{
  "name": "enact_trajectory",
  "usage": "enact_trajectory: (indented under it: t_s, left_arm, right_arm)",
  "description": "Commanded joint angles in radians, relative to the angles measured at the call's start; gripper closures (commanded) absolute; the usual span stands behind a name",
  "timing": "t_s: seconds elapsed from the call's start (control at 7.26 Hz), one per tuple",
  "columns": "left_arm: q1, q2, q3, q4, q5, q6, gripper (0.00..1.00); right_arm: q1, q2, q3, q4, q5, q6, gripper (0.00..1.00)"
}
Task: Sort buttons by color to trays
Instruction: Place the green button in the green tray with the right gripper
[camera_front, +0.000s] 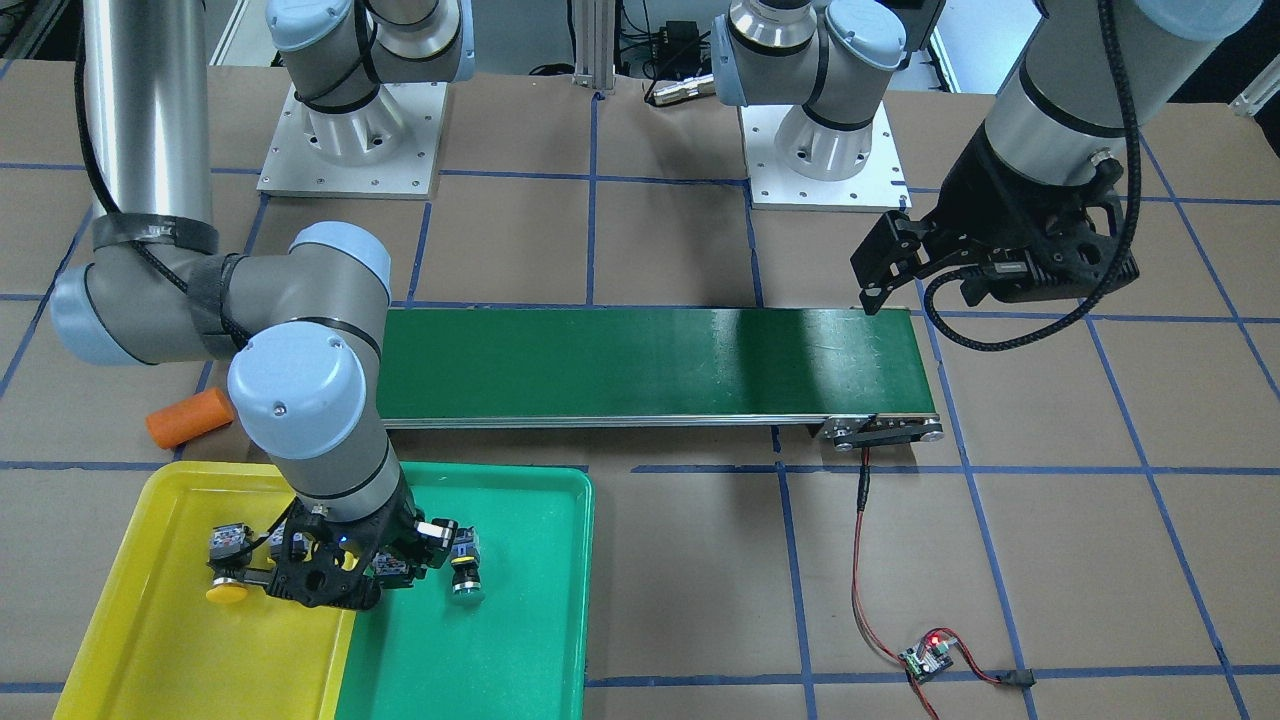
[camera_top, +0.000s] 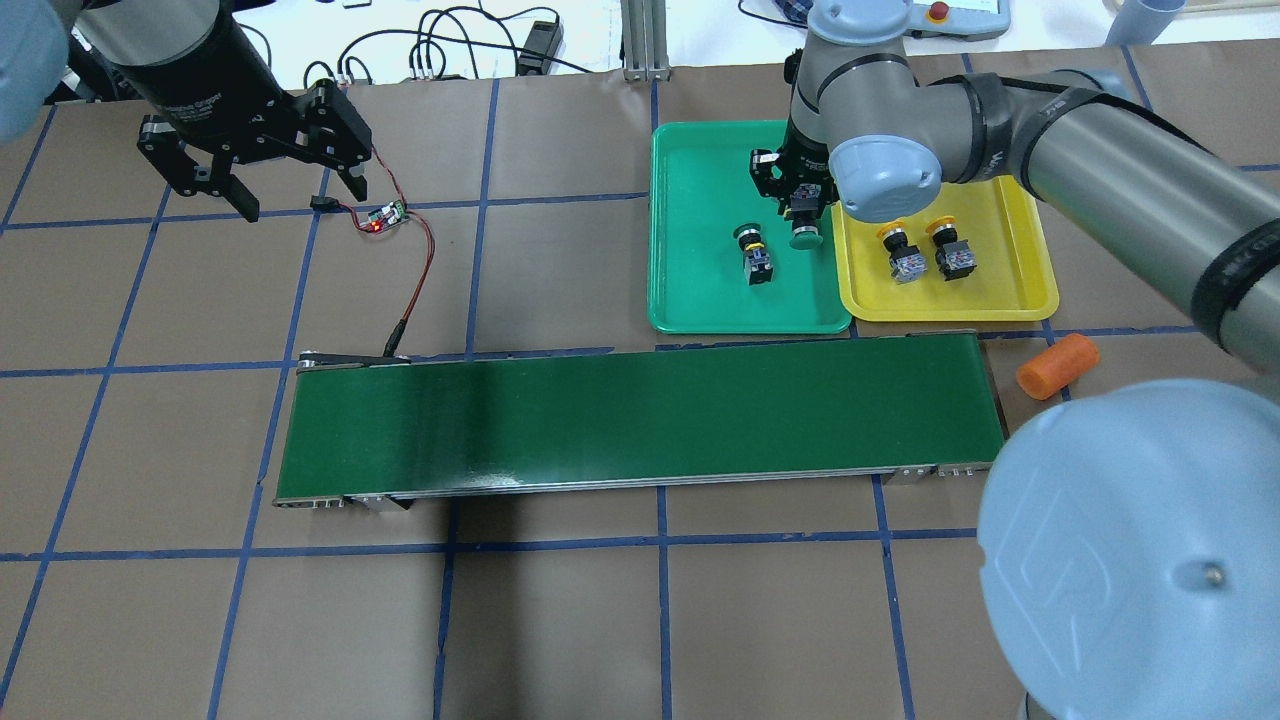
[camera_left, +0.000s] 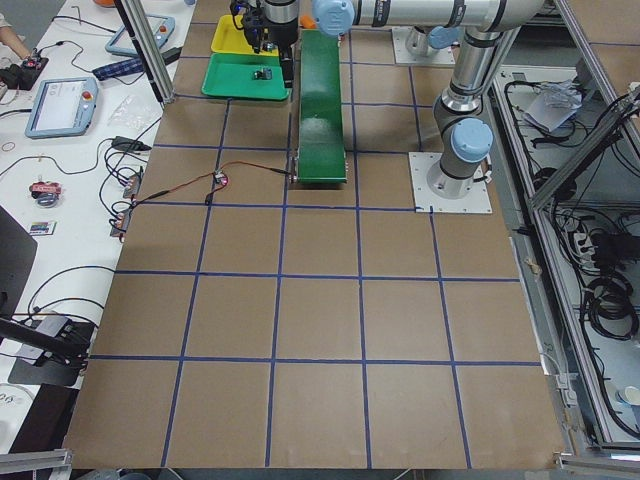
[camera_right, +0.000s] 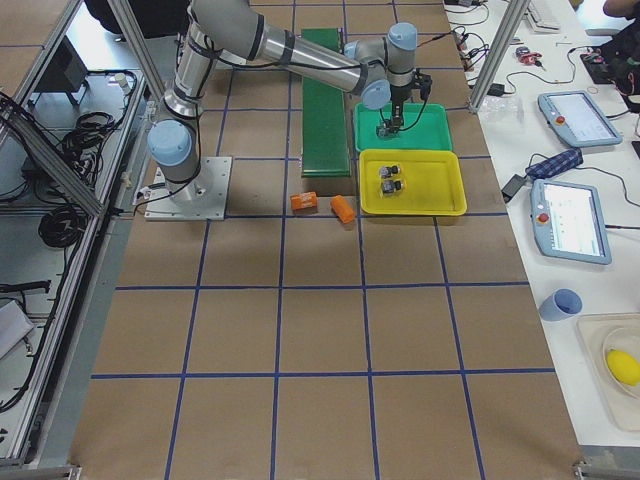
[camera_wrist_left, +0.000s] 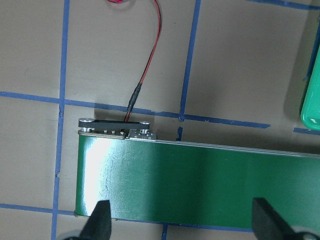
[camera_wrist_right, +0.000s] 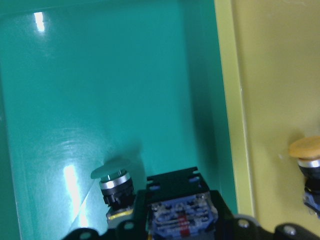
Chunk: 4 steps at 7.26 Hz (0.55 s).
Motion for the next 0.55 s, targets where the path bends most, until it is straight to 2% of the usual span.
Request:
enact_trajectory:
  t_s: [0.0,0.28,0.41]
  left_arm:
    - [-0.002,0.001,0.0,0.0,0.002,-0.001,0.0]
    - [-0.002,-0.001,0.0,0.0,-0.001,0.0,0.0]
    - [-0.002,-0.004,0.0,0.0,0.0,-0.001,0.0]
  right_arm:
    - [-0.002,0.02,0.007,-0.029,0.005,-0.005,0.0]
    - [-0.013,-0.015,0.009,0.0,0.002,-0.006,0.0]
    - [-0.016,-0.082,0.006,0.11,0.002,-0.006,0.0]
